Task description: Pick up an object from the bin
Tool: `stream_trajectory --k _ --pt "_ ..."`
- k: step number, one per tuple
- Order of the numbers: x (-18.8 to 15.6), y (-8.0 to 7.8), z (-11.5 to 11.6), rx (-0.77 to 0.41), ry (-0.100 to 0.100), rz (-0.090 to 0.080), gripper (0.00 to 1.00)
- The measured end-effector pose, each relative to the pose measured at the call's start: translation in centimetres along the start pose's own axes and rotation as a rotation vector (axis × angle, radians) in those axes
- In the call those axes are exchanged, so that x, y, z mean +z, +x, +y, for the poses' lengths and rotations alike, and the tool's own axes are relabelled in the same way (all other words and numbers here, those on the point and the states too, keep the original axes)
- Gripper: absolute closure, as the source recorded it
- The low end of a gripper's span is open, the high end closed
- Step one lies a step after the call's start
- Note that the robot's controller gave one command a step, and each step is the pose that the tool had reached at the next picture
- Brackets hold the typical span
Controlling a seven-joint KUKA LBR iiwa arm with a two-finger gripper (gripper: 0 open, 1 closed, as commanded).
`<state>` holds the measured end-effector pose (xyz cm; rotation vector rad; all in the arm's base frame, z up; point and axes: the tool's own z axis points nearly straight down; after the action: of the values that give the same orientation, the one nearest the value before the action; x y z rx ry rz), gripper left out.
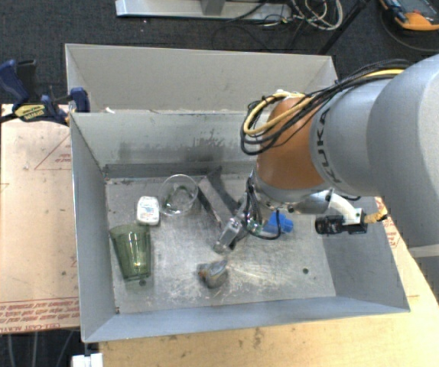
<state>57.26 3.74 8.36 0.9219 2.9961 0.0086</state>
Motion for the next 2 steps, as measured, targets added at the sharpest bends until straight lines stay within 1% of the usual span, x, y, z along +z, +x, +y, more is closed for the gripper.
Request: stream_trajectory --k 1,2 --pt "-0.01 -0.04 -0.09 0.007 0.003 -0.001 1.0" --pt "-0.01 -0.04 -0.09 0.007 0.003 -0.001 1.0"
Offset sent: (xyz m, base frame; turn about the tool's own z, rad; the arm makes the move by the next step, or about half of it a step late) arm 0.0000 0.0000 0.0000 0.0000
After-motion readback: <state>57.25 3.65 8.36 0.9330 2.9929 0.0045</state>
